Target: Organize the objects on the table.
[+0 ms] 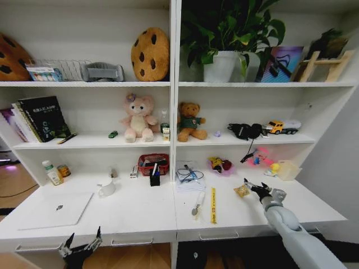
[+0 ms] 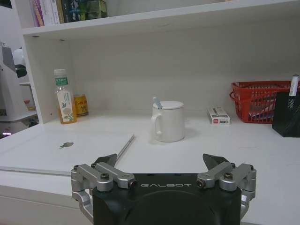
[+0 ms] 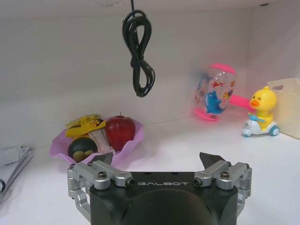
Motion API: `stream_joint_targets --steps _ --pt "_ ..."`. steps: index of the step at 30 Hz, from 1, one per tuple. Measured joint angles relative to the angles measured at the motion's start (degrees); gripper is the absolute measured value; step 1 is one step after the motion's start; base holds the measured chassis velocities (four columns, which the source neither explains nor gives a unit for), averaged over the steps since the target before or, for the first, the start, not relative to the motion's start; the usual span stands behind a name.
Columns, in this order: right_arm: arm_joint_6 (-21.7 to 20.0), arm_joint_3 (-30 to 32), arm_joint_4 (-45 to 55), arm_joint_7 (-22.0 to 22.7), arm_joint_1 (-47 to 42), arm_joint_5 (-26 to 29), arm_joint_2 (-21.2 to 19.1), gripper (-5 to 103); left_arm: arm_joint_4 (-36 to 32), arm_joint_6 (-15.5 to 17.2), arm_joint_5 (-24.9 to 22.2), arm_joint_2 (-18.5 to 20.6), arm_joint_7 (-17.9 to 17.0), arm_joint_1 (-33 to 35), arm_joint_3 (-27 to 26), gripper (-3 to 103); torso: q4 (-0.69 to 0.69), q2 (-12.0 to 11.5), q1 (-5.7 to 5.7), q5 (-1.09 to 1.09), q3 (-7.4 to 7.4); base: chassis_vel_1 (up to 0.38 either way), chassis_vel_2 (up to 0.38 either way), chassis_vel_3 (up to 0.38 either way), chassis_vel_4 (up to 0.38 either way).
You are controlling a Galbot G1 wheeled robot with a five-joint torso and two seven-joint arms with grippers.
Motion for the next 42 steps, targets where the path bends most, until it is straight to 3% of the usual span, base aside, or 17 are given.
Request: stream_joint_targets --steps 18,22,23,31,34,39,42 --pt "-1.14 -6.20 -5.64 1.16 3.67 -2.08 2.08 87 1.70 0.68 -1.23 0.81 -0.66 -1.14 -0.46 100 -0.01 0.00 0.00 0.00 0.00 0.000 0.000 0.000 0.000" --pt "-1.14 -6.82 -6.25 1.28 4.08 -2.03 2.36 65 1.67 1.02 -1.54 1.12 -0.87 -1.21 -0.44 100 0.00 0.00 0.00 0.00 0.00 0.000 0.000 0.000 0.000" --pt "-1.14 -6.82 -6.25 1.28 4.08 -2.03 2.36 65 1.67 1.02 -1.54 1.12 -0.87 -1.21 -0.44 100 0.00 0.00 0.00 0.00 0.00 0.000 0.000 0.000 0.000" --pt "-0.94 -6.53 -6.27 1.84 3.51 -2.04 3.10 33 1.58 1.07 -1.78 1.12 -1.00 -1.16 -0.66 100 -0.01 0.00 0.00 0.00 -0.01 0.000 0.000 0.000 0.000" --pt "-0.79 -6.38 -6.29 1.84 3.44 -2.09 3.15 27 1.57 1.07 -1.76 1.12 -1.04 -1.16 -0.66 100 -0.01 0.00 0.00 0.00 0.00 0.000 0.000 0.000 0.000" --pt "0.56 -6.09 -6.14 1.03 4.10 -1.79 2.74 8 1.44 1.10 -1.58 1.12 -1.09 -1.06 -0.61 100 -0.01 0.00 0.00 0.01 -0.01 0.000 0.000 0.000 0.000" --pt "0.98 -6.12 -6.16 0.56 4.50 -1.77 2.59 5 1.45 1.10 -1.51 1.12 -1.09 -1.03 -0.57 100 -0.02 0.00 0.00 0.00 -0.01 0.000 0.000 0.000 0.000"
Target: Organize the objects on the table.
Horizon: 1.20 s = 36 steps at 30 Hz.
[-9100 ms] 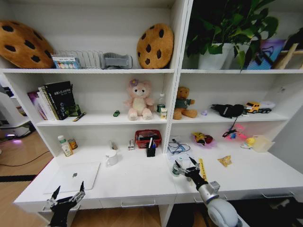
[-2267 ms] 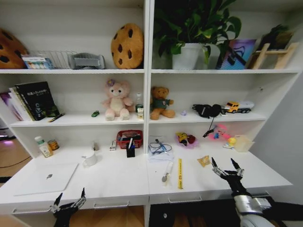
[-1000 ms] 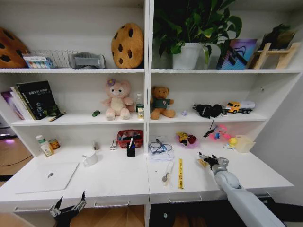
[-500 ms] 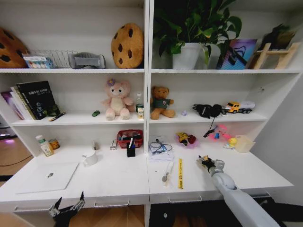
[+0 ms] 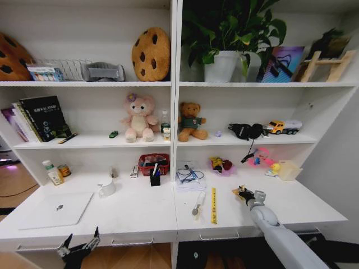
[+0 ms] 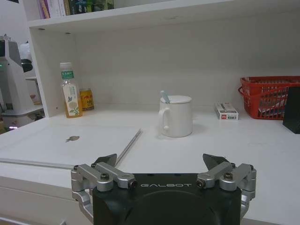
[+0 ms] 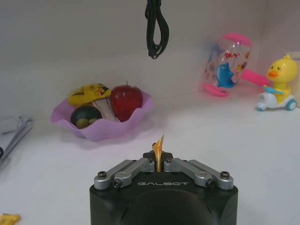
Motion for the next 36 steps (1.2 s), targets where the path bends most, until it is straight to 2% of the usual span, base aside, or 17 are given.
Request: stream_joint_targets --steps 2,6,7,9,14,18,23,32,36 --pt "1.65 -1.33 -1.04 -1.61 3.22 0.25 -0.49 0 0.00 0.00 0.29 -0.02 0.00 0.05 0.22 100 0.01 0.00 0.00 -0.01 0.00 0.000 0.000 0.000 0.000" --pt "2.68 -3.81 -3.31 -2.96 6.79 0.39 -0.66 0 0.09 0.00 0.77 -0.05 0.04 0.09 0.45 100 0.00 0.00 0.00 0.00 0.00 0.000 0.000 0.000 0.000" --pt "3.85 -6.00 -5.53 -3.80 9.81 0.26 -0.63 0 0.16 -0.01 1.02 -0.09 0.04 0.10 0.64 100 0.02 0.00 0.00 0.00 0.00 0.000 0.000 0.000 0.000" --pt "5.28 -9.90 -10.36 -4.79 16.20 0.18 0.20 0 0.20 -0.02 1.37 -0.22 0.06 0.11 0.94 100 0.03 0.00 0.01 0.00 0.00 0.000 0.000 0.000 0.000" --pt "6.78 -13.07 -15.77 -5.26 21.20 0.01 1.94 0 0.37 -0.01 1.41 0.18 0.05 0.15 1.18 100 0.02 0.00 0.01 0.01 0.01 0.000 0.000 0.000 0.000" --pt "8.02 -14.66 -20.40 -5.24 24.38 -1.01 3.82 0 0.61 0.05 1.41 0.69 0.07 0.15 1.48 100 -0.02 0.00 0.00 0.00 0.00 0.000 0.000 0.000 0.000" --pt "9.89 -17.10 -25.99 -5.29 28.37 -1.55 5.65 0 0.78 0.13 1.41 0.64 0.07 0.16 1.56 100 0.02 0.00 0.00 0.00 0.01 0.000 0.000 0.000 0.000" --pt "10.88 -18.17 -29.62 -5.56 30.76 -1.23 6.77 0 1.19 0.80 1.20 1.38 0.05 -0.26 1.99 100 0.00 0.00 0.00 0.00 0.00 0.000 0.000 0.000 0.000" --pt "13.34 -17.83 -31.51 -4.70 31.06 -3.40 7.82 0 1.54 0.87 0.98 2.16 0.04 -0.34 2.29 100 -0.01 0.00 0.00 -0.01 0.00 0.000 0.000 0.000 0.000"
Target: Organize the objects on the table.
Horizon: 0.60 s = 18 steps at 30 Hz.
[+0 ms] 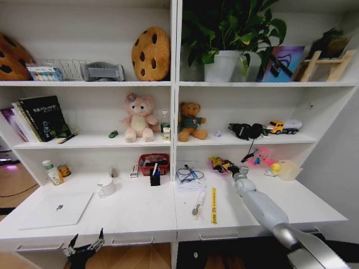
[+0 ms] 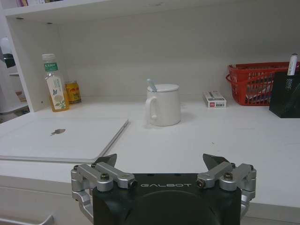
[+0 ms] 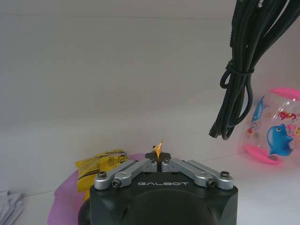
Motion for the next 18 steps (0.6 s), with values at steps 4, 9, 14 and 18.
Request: stream_joint_targets --steps 4,9,14,18 --pt "1.78 0.07 -1.22 0.39 0.19 -1.71 1.69 9 0.01 0.00 0.12 -0.52 0.03 0.15 0.55 100 0.03 0.00 0.00 0.01 0.00 0.000 0.000 0.000 0.000" --pt "2.59 0.30 -1.77 0.76 0.31 -3.02 3.28 31 -0.36 -0.02 0.20 -0.64 0.24 0.38 0.78 100 0.02 0.00 0.00 0.01 0.00 0.000 0.000 0.000 0.000" --pt "2.94 0.83 -1.30 1.38 0.16 -3.71 3.18 47 -0.41 -0.21 -0.03 -0.19 0.38 0.46 0.39 100 0.02 0.00 0.00 0.01 0.00 0.000 0.000 0.000 0.000" --pt "3.18 2.70 3.05 1.75 -2.26 -5.27 1.38 63 -0.43 -0.29 -0.07 -0.21 0.40 0.43 0.37 100 0.02 0.00 0.00 0.00 0.00 0.000 0.000 0.000 0.000"
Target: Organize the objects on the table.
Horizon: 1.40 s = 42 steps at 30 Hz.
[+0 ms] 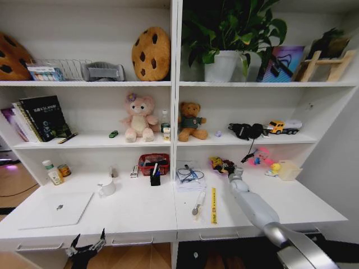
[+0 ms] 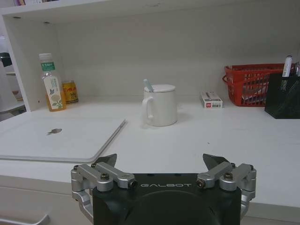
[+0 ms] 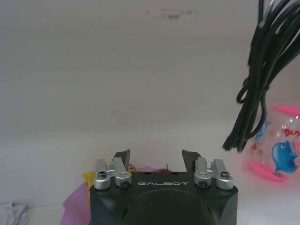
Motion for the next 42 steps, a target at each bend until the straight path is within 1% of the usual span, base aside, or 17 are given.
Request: stream_joint_targets --steps 1,2,4,6,7,8,9,11,15,17,19,21,24,26,33,37,42 --pt "0.75 1.15 1.80 -0.06 -1.33 -2.64 -0.68 69 0.00 -0.03 0.00 -0.09 0.01 -0.02 0.00 100 -0.01 0.00 0.00 0.01 0.00 0.000 0.000 0.000 0.000" --pt "0.75 1.15 1.80 -0.06 -1.33 -2.64 -0.68 69 0.00 -0.03 0.00 -0.09 0.01 -0.02 0.00 100 -0.01 0.00 0.00 0.01 0.00 0.000 0.000 0.000 0.000" --pt "3.09 4.25 5.12 -0.97 -4.36 -8.89 -1.97 80 0.00 -0.14 0.04 -0.24 0.01 -0.03 0.01 100 -0.01 0.00 0.00 0.01 0.00 0.000 0.000 0.000 0.000" --pt "3.22 5.02 6.44 -1.22 -5.44 -9.57 -2.47 80 0.00 -0.15 0.05 -0.26 0.01 -0.03 0.01 100 -0.01 0.00 0.00 0.00 0.00 0.000 0.000 0.000 0.000" --pt "3.03 5.83 8.32 -1.36 -6.83 -9.66 -3.10 85 0.01 -0.16 0.05 -0.26 0.02 -0.03 0.00 100 -0.01 0.00 0.00 0.01 0.00 0.000 0.000 0.000 0.000" --pt "1.90 7.02 12.61 -1.48 -9.67 -8.48 -4.34 96 0.01 -0.17 0.05 -0.24 0.00 -0.03 -0.07 100 -0.01 0.00 0.00 0.02 0.00 0.000 0.000 0.000 0.000" --pt "1.90 7.02 12.61 -1.48 -9.67 -8.48 -4.34 96 0.01 -0.17 0.05 -0.24 0.00 -0.03 -0.07 100 -0.01 0.00 0.00 0.02 0.00 0.000 0.000 0.000 0.000" --pt "0.17 9.65 23.44 -1.26 -18.27 -4.44 -6.76 98 -0.01 -0.20 0.01 -0.21 -0.07 -0.14 -0.21 100 -0.02 0.00 0.00 0.02 -0.01 0.000 0.000 0.000 0.000" --pt "-1.06 13.07 30.26 -1.16 -24.41 -2.83 -7.68 100 -0.02 -0.22 0.02 -0.69 -0.22 -0.28 -0.19 100 -0.01 0.00 0.00 0.01 -0.01 0.000 0.000 0.000 0.000" --pt "-2.02 17.33 37.89 -0.32 -31.33 -1.90 -8.27 100 -0.01 -0.31 0.07 -1.22 -0.27 -0.49 -0.04 100 0.00 0.00 -0.01 0.00 -0.01 0.000 0.000 0.000 0.000" --pt "-2.45 19.14 42.00 0.74 -34.96 -1.89 -8.44 100 0.02 -0.37 0.07 -1.31 -0.41 -0.64 -0.03 100 0.00 0.00 -0.01 0.02 -0.01 0.000 0.000 0.000 0.000" --pt "-2.84 20.80 45.42 1.27 -38.18 -2.14 -8.62 103 0.06 -0.39 0.03 -1.31 -0.49 -0.71 -0.03 100 0.01 0.01 -0.01 0.00 -0.01 0.000 0.000 0.000 0.000" --pt "-2.87 25.03 52.85 1.53 -45.81 -5.05 -8.91 94 0.08 -0.50 -0.06 -1.13 -0.53 -0.86 -0.18 100 -0.01 0.00 -0.01 0.01 -0.01 0.000 0.000 0.000 0.000" --pt "-2.74 27.31 55.92 1.58 -48.93 -5.79 -8.91 96 -0.38 -0.50 -0.09 -0.92 -0.80 -0.97 -0.34 100 0.01 0.01 -0.01 -0.01 -0.01 0.000 0.000 0.000 0.000" --pt "-2.14 36.49 68.62 2.42 -62.60 -7.41 -6.13 99 -4.88 0.06 -1.76 1.02 -1.79 -1.36 -2.86 100 0.00 0.00 -0.01 0.00 0.00 0.000 0.000 0.000 0.000" --pt "-1.80 39.78 73.38 2.29 -68.56 -7.45 -4.16 100 -8.65 1.11 -3.76 2.30 -2.42 -0.97 -4.19 100 -0.01 0.01 -0.01 0.00 -0.01 0.000 0.000 0.000 0.000" --pt "-1.34 41.28 75.67 1.55 -71.34 -7.56 -2.64 100 -12.24 2.34 -4.95 2.94 -2.69 -0.25 -4.98 100 -0.01 0.01 -0.01 0.00 -0.01 0.000 0.000 0.000 0.000"
